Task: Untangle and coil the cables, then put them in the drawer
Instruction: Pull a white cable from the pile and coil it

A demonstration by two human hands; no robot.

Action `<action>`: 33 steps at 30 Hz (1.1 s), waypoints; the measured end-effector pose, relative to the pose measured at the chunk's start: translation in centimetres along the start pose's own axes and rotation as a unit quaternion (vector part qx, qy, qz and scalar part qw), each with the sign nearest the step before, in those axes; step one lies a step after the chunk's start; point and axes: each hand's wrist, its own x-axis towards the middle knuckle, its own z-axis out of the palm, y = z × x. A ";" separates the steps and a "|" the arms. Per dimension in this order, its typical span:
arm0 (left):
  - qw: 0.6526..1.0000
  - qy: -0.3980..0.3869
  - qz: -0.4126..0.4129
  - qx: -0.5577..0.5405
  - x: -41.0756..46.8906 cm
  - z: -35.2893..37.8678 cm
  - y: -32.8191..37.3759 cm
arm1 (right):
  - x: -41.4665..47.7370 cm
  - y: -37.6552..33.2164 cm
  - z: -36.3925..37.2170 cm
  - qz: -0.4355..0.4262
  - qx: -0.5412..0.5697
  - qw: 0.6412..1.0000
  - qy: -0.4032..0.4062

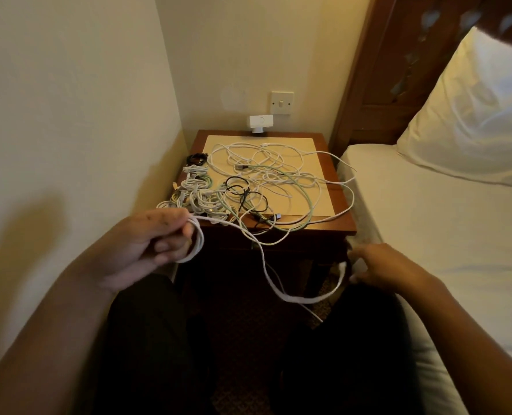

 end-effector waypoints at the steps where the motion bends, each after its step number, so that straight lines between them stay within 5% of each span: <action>1: 0.999 -0.023 -0.019 0.021 0.2 0.9 0.0 | -0.5 -1.1 -0.5 -0.022 -0.005 1.000 -0.012; 3: 0.996 -0.064 -0.048 0.031 0.9 3.0 -0.3 | -2.2 -4.1 -1.8 -0.098 0.114 0.988 0.034; 6: 0.995 -0.051 -0.084 0.023 2.4 6.1 -1.2 | -5.0 -9.4 -2.8 -0.216 0.437 0.873 0.015; 9: 0.997 -0.007 -0.072 -0.038 3.2 7.4 -1.3 | -5.3 -12.9 -0.7 -0.233 0.537 0.810 -0.031; 14: 0.971 0.079 0.041 -0.223 2.3 7.5 0.0 | -4.9 -14.0 3.3 -0.207 0.523 0.826 0.023; 17: 0.962 0.104 0.106 -0.228 2.3 7.4 -0.1 | -7.2 -15.3 3.6 -0.242 0.450 0.860 0.003; 20: 0.968 0.177 0.122 0.126 2.6 7.5 -1.5 | -9.6 -16.5 2.3 -0.291 0.344 0.892 0.019; 23: 0.936 0.055 0.047 0.344 2.0 7.5 -3.3 | -10.5 -15.5 -1.1 -0.290 0.284 0.911 0.075; 26: 0.970 -0.051 -0.024 0.237 0.8 7.4 -3.8 | -9.1 -12.9 -3.9 -0.261 0.257 0.917 0.158; 30: 0.999 -0.039 -0.015 0.018 -0.6 6.6 -2.6 | -5.9 -9.9 -3.4 -0.209 0.340 0.886 0.237; 33: 0.984 0.021 0.050 -0.169 -0.6 6.6 -0.2 | -5.5 -11.2 -0.3 -0.198 0.361 0.893 0.180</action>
